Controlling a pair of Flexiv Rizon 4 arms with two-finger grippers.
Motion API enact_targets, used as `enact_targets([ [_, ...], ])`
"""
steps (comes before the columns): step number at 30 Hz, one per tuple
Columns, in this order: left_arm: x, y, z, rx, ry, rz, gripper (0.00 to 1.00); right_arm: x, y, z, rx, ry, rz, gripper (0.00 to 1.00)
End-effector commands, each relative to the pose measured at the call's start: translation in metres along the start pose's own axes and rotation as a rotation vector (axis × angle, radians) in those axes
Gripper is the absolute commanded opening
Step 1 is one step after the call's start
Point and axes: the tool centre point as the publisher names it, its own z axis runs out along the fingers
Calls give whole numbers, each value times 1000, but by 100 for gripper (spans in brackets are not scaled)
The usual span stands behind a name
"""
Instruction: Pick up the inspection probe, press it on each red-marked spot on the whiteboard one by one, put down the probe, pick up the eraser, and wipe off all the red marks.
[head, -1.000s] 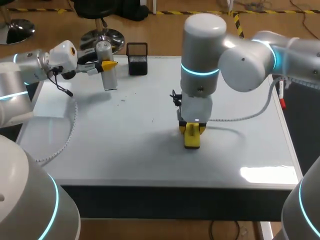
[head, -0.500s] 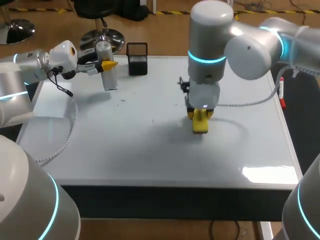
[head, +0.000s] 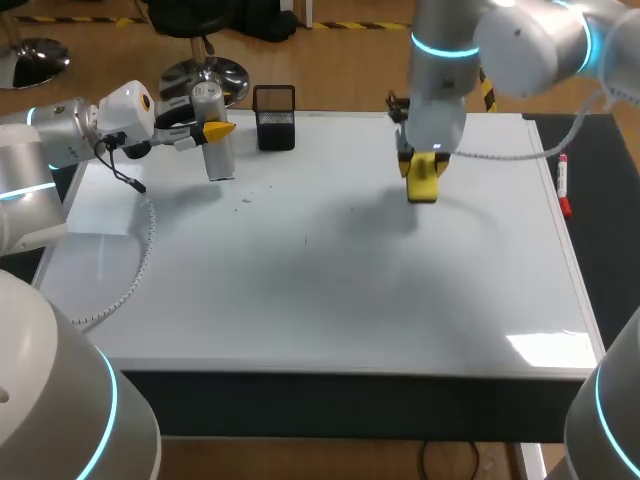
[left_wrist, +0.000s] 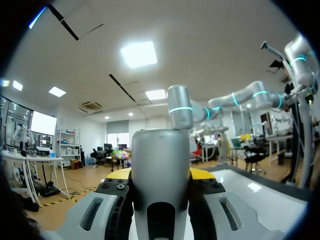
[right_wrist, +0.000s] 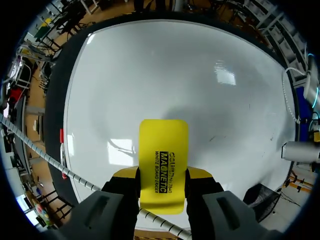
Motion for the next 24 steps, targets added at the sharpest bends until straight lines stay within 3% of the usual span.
enact_targets([
  [1,1,-1,1,-1,-2,1,0,-7,-41,0,-60,28,-13,0],
  [9,1,-1,1,-1,-2,1,0,-35,-88,1,-80,10,-56,0],
  [24,1,-1,1,-1,-2,1,0,-93,-126,3,-84,-17,-130,0],
])
